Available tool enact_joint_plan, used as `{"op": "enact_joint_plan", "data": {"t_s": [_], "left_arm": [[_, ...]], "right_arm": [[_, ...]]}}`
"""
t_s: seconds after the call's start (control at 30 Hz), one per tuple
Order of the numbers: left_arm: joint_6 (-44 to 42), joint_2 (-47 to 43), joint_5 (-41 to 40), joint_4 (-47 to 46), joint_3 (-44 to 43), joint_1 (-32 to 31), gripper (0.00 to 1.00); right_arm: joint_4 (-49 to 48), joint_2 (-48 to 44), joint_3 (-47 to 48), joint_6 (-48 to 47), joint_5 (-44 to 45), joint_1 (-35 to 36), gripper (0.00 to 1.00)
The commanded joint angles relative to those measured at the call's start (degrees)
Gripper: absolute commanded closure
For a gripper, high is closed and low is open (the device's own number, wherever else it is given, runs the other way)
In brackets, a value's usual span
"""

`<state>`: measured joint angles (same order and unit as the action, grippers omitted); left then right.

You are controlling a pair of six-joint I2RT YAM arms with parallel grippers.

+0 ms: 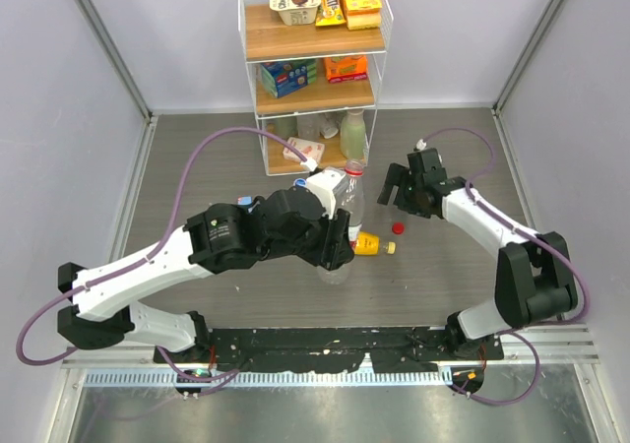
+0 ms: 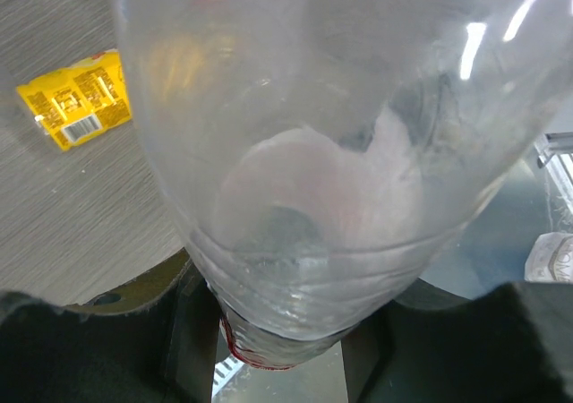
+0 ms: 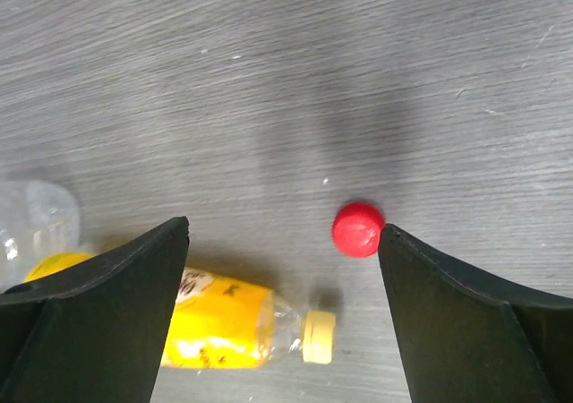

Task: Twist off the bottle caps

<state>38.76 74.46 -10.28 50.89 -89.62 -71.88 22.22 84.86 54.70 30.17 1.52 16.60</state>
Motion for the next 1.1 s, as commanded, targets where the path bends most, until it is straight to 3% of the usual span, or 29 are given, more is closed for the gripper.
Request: {"op": "enact_joint_plan", "data": {"t_s": [0.0, 0.33, 0.47, 0.7, 0.87, 1.07], "left_arm": [[1.1, -2.4, -2.7, 0.6, 1.7, 0.5, 1.0], [2.7, -2.4, -0.6, 0.3, 6.7, 2.1, 1.0], [4.8, -2.6, 0.2, -1.4, 8.8, 2.4, 1.0], [6.0, -2.7, 4.5, -5.0, 10.7, 2.7, 0.97], [5.4, -3.3, 8.1, -5.7, 9.6, 2.8, 0.92], [5.1, -4.5, 13.3, -9.0, 8.9, 2.9, 0.9]], "right_arm": [[3.4, -9.1, 4.3, 0.2, -5.1, -0.3, 0.09], [10.9, -21.0, 12.4, -6.5, -26.5, -0.4, 0.05], [9.3, -20.6, 16.6, -4.4, -40.4, -0.4, 0.01], [-5.7, -21.2, 16.4, 6.5, -56.4, -0.4, 0.0], [-28.9, -22.6, 10.6, 23.6, -61.9, -0.3, 0.0], [-32.8, -22.5, 10.6, 27.6, -63.4, 0.6, 0.0]]}}
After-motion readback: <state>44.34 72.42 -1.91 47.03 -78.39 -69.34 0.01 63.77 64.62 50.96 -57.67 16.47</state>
